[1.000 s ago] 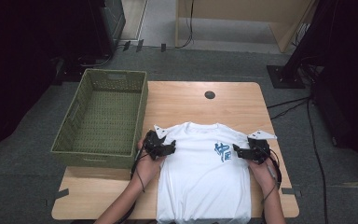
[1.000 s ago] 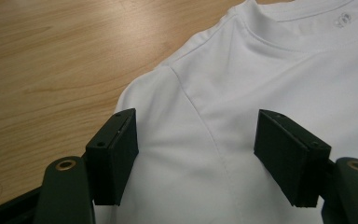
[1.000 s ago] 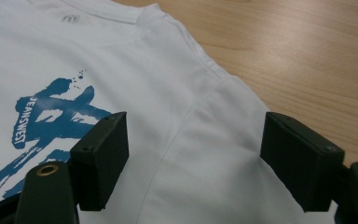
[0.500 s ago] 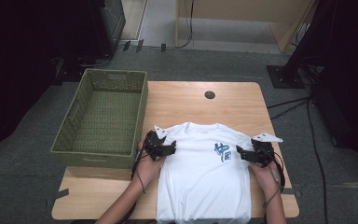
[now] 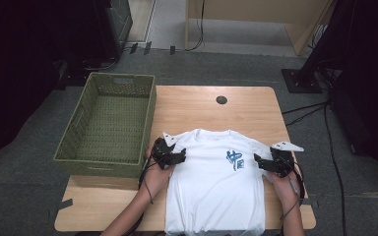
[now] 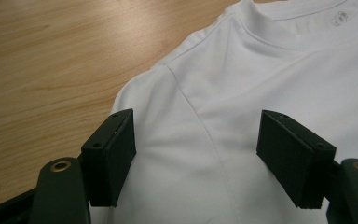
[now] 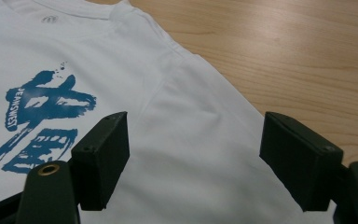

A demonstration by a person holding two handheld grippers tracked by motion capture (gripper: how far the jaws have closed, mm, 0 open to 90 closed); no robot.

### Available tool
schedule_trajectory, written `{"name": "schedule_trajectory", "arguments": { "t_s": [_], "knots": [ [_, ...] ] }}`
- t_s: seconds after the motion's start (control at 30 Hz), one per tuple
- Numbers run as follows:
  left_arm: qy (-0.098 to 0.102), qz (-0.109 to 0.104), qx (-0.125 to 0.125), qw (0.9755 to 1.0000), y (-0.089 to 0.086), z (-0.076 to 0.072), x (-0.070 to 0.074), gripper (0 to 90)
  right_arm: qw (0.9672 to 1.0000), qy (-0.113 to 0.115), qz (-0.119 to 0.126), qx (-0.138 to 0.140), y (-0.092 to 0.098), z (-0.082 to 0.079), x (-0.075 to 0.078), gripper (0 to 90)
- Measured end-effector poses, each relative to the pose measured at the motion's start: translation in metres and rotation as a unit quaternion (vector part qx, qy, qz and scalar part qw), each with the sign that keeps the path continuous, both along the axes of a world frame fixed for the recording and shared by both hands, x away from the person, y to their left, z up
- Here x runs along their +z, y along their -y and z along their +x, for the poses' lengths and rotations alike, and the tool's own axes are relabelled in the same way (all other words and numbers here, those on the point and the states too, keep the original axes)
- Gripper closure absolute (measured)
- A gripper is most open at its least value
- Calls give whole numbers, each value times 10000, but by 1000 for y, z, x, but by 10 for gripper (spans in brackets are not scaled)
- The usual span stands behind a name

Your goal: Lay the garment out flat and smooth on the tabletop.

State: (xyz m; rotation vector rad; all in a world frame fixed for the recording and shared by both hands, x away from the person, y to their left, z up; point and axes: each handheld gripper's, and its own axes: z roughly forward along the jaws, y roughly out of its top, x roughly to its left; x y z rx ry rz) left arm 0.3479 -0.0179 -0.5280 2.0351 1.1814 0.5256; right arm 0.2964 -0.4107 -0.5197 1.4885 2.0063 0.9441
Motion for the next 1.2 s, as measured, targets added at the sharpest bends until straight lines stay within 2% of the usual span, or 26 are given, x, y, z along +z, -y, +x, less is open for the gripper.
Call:
{"name": "schedule_trajectory", "arguments": {
  "t_s": [0.83,0.97,1.2],
  "knots": [
    [-2,11,-22,10000,-1,-1,0,286,9991,-51,-47,-407,22,-6,-3,253],
    [0,9,-20,10000,-1,-1,0,286,9985,-87,-161,-524,26,-5,-5,253],
    [-1,11,-22,10000,-1,-1,0,286,9977,-192,-102,-639,34,-5,-9,280]
  ]
}}
